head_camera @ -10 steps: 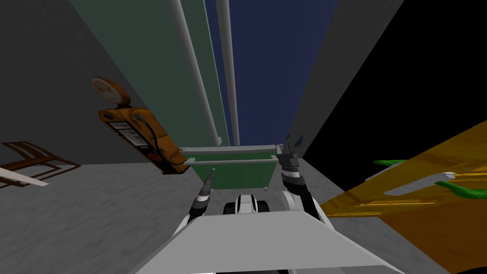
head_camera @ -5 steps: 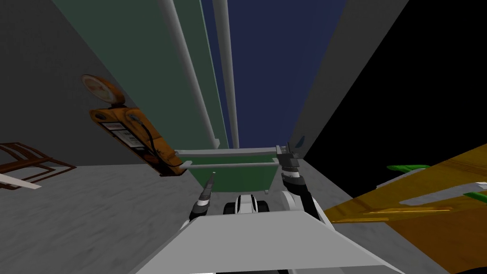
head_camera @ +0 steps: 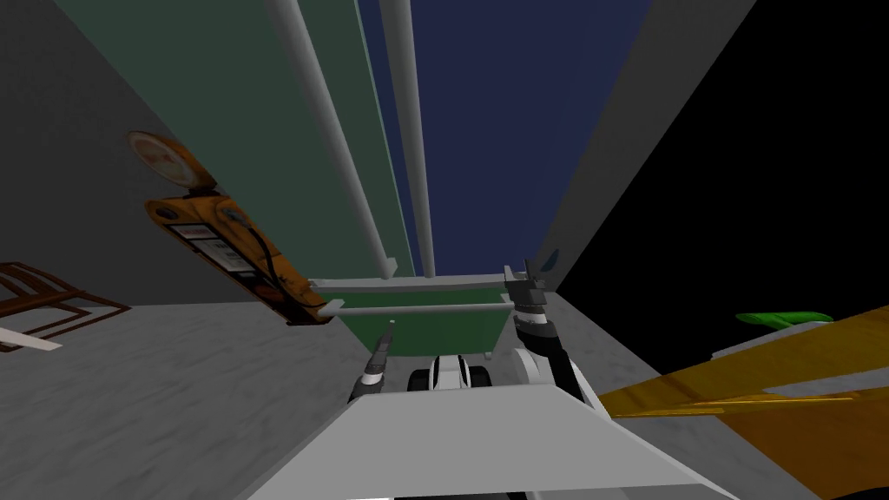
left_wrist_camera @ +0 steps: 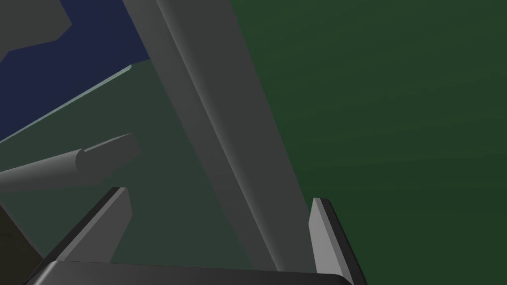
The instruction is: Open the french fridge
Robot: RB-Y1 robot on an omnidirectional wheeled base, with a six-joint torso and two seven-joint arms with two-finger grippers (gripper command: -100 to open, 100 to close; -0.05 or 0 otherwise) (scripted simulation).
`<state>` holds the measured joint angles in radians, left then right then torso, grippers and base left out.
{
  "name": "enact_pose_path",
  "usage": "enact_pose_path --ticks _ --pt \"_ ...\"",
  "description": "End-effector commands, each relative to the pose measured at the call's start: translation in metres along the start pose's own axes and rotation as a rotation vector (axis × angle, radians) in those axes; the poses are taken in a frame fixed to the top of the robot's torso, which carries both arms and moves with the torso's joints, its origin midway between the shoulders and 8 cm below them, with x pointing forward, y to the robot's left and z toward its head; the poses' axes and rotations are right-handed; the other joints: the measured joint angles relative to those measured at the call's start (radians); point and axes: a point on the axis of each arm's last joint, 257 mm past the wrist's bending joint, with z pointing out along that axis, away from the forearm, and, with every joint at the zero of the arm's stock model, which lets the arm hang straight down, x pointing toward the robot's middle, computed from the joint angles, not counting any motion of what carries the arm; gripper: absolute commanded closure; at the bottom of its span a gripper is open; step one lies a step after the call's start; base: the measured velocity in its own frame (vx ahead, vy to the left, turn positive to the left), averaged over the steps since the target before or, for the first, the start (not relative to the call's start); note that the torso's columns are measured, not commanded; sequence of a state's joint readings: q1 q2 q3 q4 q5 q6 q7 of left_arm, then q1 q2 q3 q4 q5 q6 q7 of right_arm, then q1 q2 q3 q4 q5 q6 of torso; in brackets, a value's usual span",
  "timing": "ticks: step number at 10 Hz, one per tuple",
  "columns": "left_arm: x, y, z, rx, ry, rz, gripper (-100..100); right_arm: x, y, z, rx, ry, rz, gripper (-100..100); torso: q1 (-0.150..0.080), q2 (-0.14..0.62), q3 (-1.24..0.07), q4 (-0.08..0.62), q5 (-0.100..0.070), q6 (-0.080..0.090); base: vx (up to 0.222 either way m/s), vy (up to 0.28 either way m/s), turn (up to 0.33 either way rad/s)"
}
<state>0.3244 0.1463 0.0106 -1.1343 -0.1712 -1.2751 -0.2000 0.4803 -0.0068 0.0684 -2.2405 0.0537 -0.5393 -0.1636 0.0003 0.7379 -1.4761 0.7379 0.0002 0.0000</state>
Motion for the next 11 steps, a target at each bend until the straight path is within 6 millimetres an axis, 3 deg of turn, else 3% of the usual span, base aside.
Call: enact_pose_path --ticks 1,7,8,9,11 --pt "0.01 0.003 -0.008 -0.009 -0.007 -0.018 -100 0.0 0.0 0.0 0.0 0.0 0.0 0 -0.001 0.001 0.0 0.0 0.0 0.0 0.061 -0.006 -0.003" --pt "0.051 -0.006 -0.015 -0.034 -0.093 -0.124 -100 0.0 -0.002 -0.002 0.008 0.0 0.0 0 -0.001 -0.003 -0.003 0.001 0.001 -0.001 0.052 -0.001 -0.003" --pt "0.047 -0.004 -0.015 -0.033 -0.084 -0.115 -100 0.0 -0.004 -0.002 0.012 0.0 0.0 0 -0.001 -0.003 -0.003 0.001 0.001 -0.001 0.0 0.0 0.0" --pt "0.046 -0.001 0.0 -0.032 -0.084 -0.117 -100 0.0 -0.004 -0.003 0.014 0.0 0.0 0 -0.001 -0.003 -0.003 0.0 0.0 -0.001 -0.024 -0.007 0.015" --pt "0.044 0.001 0.01 -0.031 -0.082 -0.118 -100 0.0 -0.004 -0.003 0.014 0.0 0.0 0 -0.001 0.001 0.0 0.0 0.0 0.0 -0.027 -0.008 0.009"
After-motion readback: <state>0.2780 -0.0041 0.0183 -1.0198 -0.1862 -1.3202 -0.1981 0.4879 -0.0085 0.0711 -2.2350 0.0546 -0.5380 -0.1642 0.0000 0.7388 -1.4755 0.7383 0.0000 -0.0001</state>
